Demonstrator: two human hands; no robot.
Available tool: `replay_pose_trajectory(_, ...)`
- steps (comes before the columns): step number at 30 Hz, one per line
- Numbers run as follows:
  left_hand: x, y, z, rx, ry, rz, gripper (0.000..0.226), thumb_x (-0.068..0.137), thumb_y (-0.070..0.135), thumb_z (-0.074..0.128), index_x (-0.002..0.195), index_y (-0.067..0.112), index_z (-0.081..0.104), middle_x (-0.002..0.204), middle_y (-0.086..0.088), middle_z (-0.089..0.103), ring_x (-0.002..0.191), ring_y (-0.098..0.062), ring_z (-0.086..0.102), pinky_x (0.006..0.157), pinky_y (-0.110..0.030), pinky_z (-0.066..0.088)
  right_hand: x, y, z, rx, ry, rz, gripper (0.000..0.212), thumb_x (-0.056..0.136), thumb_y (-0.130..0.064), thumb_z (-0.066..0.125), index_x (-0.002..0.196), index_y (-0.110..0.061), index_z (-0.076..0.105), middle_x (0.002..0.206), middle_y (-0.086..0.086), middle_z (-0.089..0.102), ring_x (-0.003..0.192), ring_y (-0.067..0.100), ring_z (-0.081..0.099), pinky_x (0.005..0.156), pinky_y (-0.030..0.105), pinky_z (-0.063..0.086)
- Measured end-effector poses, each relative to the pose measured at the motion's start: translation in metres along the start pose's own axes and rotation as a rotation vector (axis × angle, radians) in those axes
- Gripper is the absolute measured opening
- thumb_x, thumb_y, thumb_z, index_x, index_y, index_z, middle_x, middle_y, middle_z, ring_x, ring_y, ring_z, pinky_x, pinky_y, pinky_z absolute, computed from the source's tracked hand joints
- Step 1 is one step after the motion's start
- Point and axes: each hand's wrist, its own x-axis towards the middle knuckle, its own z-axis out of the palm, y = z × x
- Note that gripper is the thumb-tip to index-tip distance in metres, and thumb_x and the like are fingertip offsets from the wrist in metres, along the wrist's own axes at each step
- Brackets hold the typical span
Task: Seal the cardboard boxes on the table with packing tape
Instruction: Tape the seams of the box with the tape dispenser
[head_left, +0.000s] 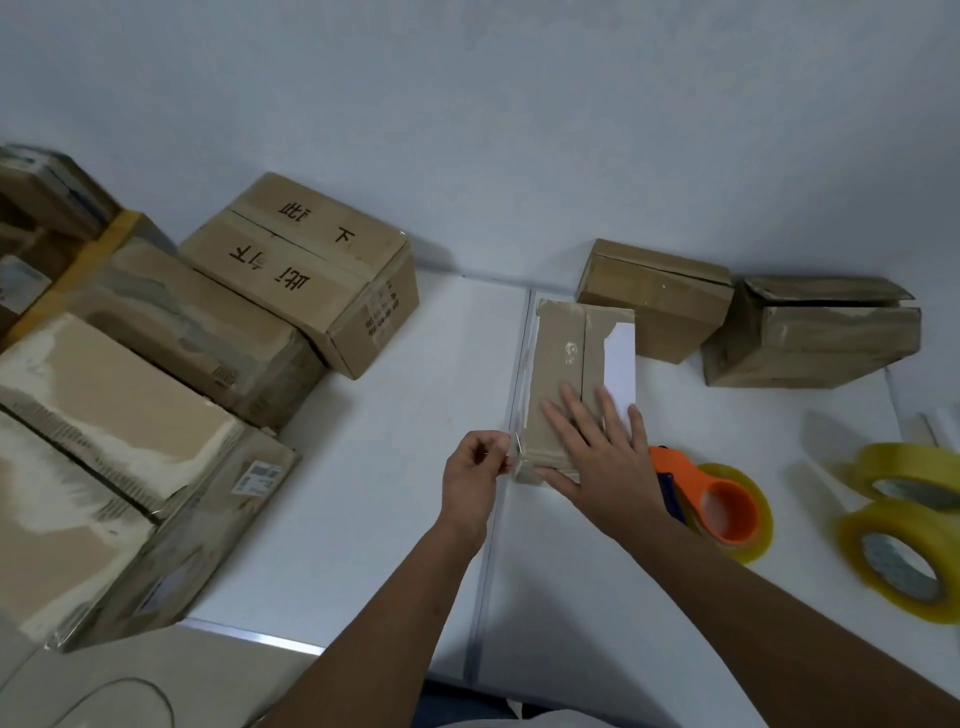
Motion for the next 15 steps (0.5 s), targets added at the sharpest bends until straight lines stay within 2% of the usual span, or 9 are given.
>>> replay_pose_trajectory(3, 0.001, -0.004, 0.015, 0.044, 0.027, 0.013, 0.007, 0.098, 0.015, 0.059, 0.094, 0.012, 0.064, 0.084, 0.002, 0.066, 0.080, -0.011, 0.060, 0.087, -0.030, 0.052, 0.001, -0.002, -0.001, 0.009, -0.010, 0.012, 0.076, 0.092, -0.073, 0.018, 0.156, -0.035, 0.002, 0.165, -0.006, -0.002, 0.151, 0.030, -0.003, 0.118, 0.058, 0.007)
replay_pose_trajectory(6, 0.001, -0.008, 0.025, 0.063, 0.041, 0.008, 0.009, 0.101, 0.021, 0.055, 0.104, 0.016, 0.061, 0.099, 0.001, 0.066, 0.089, -0.011, 0.059, 0.080, -0.021, 0.050, 0.003, -0.002, 0.000, 0.026, -0.016, 0.021, 0.076, 0.091, -0.073, 0.017, 0.156, -0.035, 0.003, 0.165, -0.005, -0.001, 0.151, 0.031, -0.003, 0.118, 0.060, 0.008)
replay_pose_trajectory(10, 0.009, -0.010, 0.029, 0.103, 0.084, -0.049, 0.022, 0.101, 0.031, 0.055, 0.122, 0.027, 0.049, 0.121, 0.005, 0.047, 0.104, -0.014, 0.055, 0.088, -0.027, 0.049, 0.003, -0.003, 0.000, 0.029, -0.012, 0.024, 0.077, 0.091, -0.073, 0.017, 0.156, -0.033, 0.008, 0.165, -0.004, 0.004, 0.151, 0.032, 0.002, 0.118, 0.060, 0.010)
replay_pose_trajectory(13, 0.020, -0.006, 0.031, 0.212, 0.049, -0.075, 0.015, 0.104, 0.024, 0.047, 0.114, 0.018, 0.056, 0.123, -0.008, 0.056, 0.098, -0.015, 0.059, 0.073, -0.019, 0.046, 0.003, -0.004, -0.001, 0.040, -0.014, 0.025, 0.077, 0.090, -0.073, 0.017, 0.156, -0.034, 0.009, 0.165, -0.004, 0.006, 0.151, 0.032, 0.004, 0.117, 0.061, 0.012)
replay_pose_trajectory(15, 0.020, -0.002, 0.029, 0.310, 0.046, -0.079, 0.016, 0.105, 0.021, 0.045, 0.112, 0.015, 0.059, 0.119, -0.008, 0.063, 0.091, -0.010, 0.059, 0.067, -0.015, 0.043, 0.003, -0.004, -0.001, 0.038, -0.015, 0.023, 0.077, 0.090, -0.073, 0.019, 0.156, -0.034, 0.009, 0.165, -0.004, 0.006, 0.151, 0.032, 0.003, 0.117, 0.060, 0.012)
